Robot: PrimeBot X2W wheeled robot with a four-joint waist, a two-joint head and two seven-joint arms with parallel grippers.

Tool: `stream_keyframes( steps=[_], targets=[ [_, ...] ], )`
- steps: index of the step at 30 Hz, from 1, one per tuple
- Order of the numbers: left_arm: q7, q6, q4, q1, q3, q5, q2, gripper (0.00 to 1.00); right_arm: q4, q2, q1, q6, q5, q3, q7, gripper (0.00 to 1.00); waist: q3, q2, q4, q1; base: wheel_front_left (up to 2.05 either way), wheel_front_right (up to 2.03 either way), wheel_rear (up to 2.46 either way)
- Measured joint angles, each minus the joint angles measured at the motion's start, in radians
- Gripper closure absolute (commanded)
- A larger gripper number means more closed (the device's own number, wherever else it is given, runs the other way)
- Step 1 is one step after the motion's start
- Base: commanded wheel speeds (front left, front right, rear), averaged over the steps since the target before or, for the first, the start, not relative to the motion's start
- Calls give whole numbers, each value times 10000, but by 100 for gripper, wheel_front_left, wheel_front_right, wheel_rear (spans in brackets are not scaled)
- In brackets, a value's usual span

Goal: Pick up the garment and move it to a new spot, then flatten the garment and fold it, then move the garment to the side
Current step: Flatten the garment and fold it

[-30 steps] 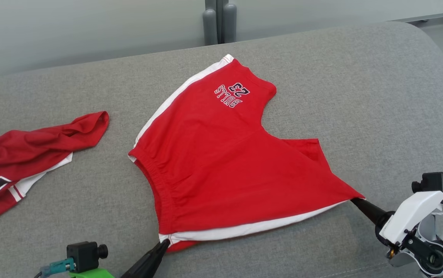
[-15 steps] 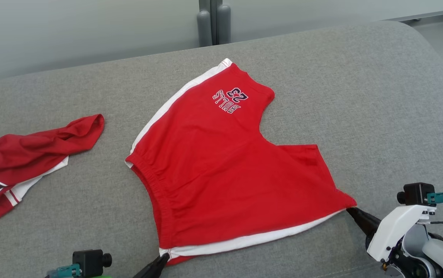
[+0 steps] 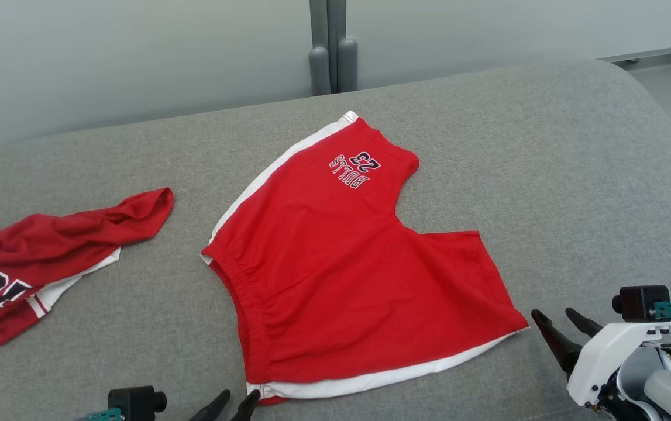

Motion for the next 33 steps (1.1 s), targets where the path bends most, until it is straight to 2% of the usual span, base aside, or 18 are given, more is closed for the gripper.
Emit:
stream_keyframes(
  steps=[8,17,20,25,33],
  targets=[
    [-470,430,54,57,263,435,8,0,-36,-543,64,-88,-997,44,-802,0,-363,0,-8,0,0,0,0],
    [-723,936,8,200,1237,1241,21,0,-401,-539,58,-171,-2132,-968,-1216,0,-547,0,13,0,0,0,0],
    [-721,1197,-15,219,1755,1659,15,0,-318,-393,61,-171,-2637,-1601,-1212,0,-620,0,24,0,0,0,0],
    [-723,1641,-441,237,3363,2679,-29,0,-560,17,11,-171,-4149,-3154,-1210,0,-698,0,56,0,0,0,0],
    [-721,1791,-853,500,4610,3632,-621,0,-1037,1039,565,-171,-5871,-4757,-1212,0,-814,0,273,0,0,0,0]
  ],
)
